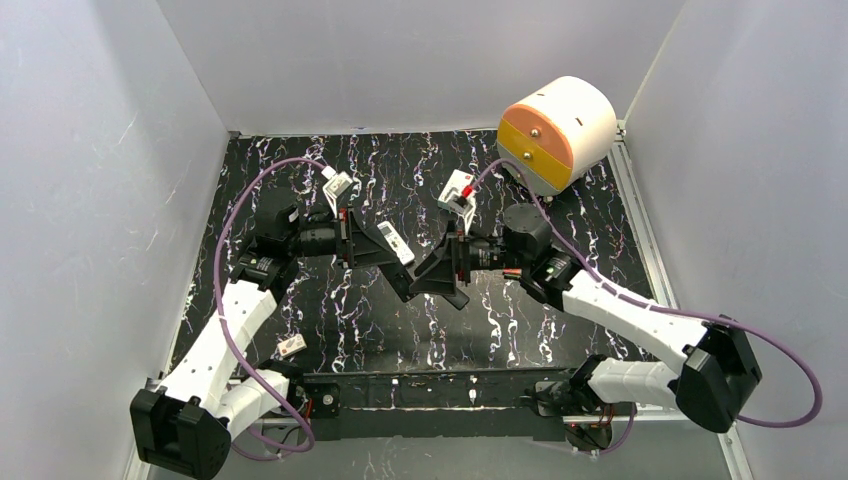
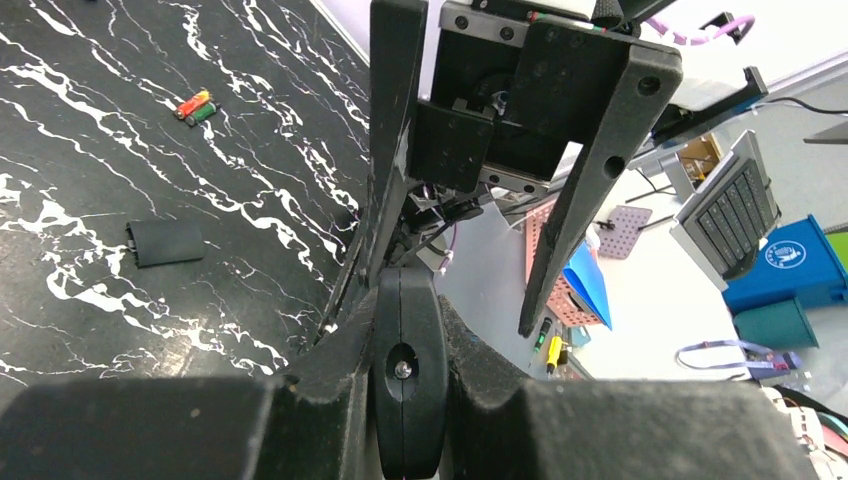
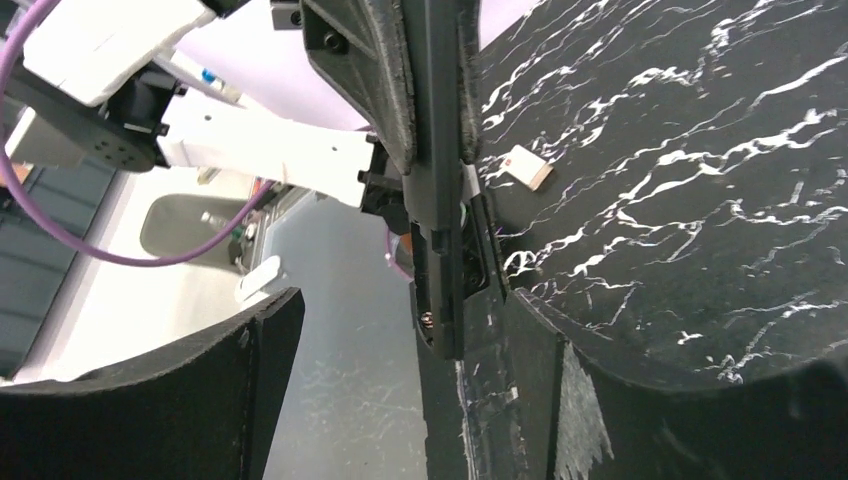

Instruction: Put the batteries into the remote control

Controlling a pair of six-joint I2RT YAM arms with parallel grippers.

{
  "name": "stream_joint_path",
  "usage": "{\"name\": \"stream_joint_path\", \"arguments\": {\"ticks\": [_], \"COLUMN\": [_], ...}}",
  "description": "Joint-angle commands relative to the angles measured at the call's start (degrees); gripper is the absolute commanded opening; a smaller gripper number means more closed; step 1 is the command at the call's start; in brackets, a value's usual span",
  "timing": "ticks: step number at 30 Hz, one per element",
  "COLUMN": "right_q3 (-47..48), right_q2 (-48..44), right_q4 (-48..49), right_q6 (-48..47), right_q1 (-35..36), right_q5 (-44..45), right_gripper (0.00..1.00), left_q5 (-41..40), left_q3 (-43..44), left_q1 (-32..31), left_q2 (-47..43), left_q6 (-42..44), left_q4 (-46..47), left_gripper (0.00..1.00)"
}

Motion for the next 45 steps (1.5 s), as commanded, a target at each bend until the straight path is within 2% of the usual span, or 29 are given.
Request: {"name": "stream_joint_path", "arguments": {"ticks": [1, 6, 11, 14, 17, 21, 24, 28, 37, 39, 42, 43, 45], "right_q3": [4.96, 6.45, 6.65, 5.75, 3.86, -0.68, -3.25, -2.69, 1.01, 0.98, 0.72, 0.82, 1.25], "right_q2": [2.73, 4.76, 6.77, 7.59, 6.57, 4.85, 5.89, 7.61, 10.03, 9.89, 9.21, 8.96, 8.1], "right_q4": [-1.53, -2.82, 1.68, 5.16, 8.18, 17.89, 26.57, 29.71, 27.29, 25.89, 23.03, 21.24, 16.14], "right_q6": [-3.63, -3.89, 1.66, 5.0, 7.59, 14.41, 20.98, 22.72, 20.55, 19.81, 18.87, 18.46, 16.37], "right_q1": [2.05, 3.31, 3.73, 3.67, 3.69, 3.75, 3.67, 3.7, 3.68, 3.74, 3.63, 3.65, 3.43], "right_q5": [-5.8, -5.48, -4.23, -1.7, 3.59, 10.34, 11.1, 9.33, -1.69, -1.76, 0.44, 1.93, 5.33], "right_gripper": [0.77, 0.58, 0.18, 0.02, 0.01, 0.01, 0.01, 0.01, 0.01, 0.01, 0.01, 0.06, 0.33], "left_q5": [4.29, 2.85, 0.81, -0.64, -3.75, -13.73, -16.76, -15.78, -14.46, -14.48, -14.65, -14.84, -15.91], "left_q3": [2.36, 2.3, 2.53, 3.4, 4.79, 6.5, 6.89, 6.83, 5.83, 5.82, 5.76, 5.6, 5.03], "left_q1": [0.04, 0.04, 0.08, 0.08, 0.04, 0.04, 0.04, 0.04, 0.04, 0.08, 0.07, 0.05, 0.04], "left_q2": [-1.67, -2.19, -3.42, -3.91, -4.15, -5.6, -6.38, -6.44, -4.82, -4.72, -5.0, -5.17, -5.68], "left_q6": [1.06, 0.34, -1.61, -3.69, -7.28, -13.56, -16.21, -16.6, -17.69, -17.6, -16.92, -16.47, -15.77], "left_q4": [1.31, 1.62, 2.45, 2.59, 2.69, 2.65, 4.2, 5.29, 6.62, 6.77, 6.81, 6.8, 6.75], "left_gripper": [0.0, 0.0, 0.0, 0.07, 0.2, 0.42, 0.43, 0.41, 0.38, 0.3, 0.08, 0.01, 0.0]}}
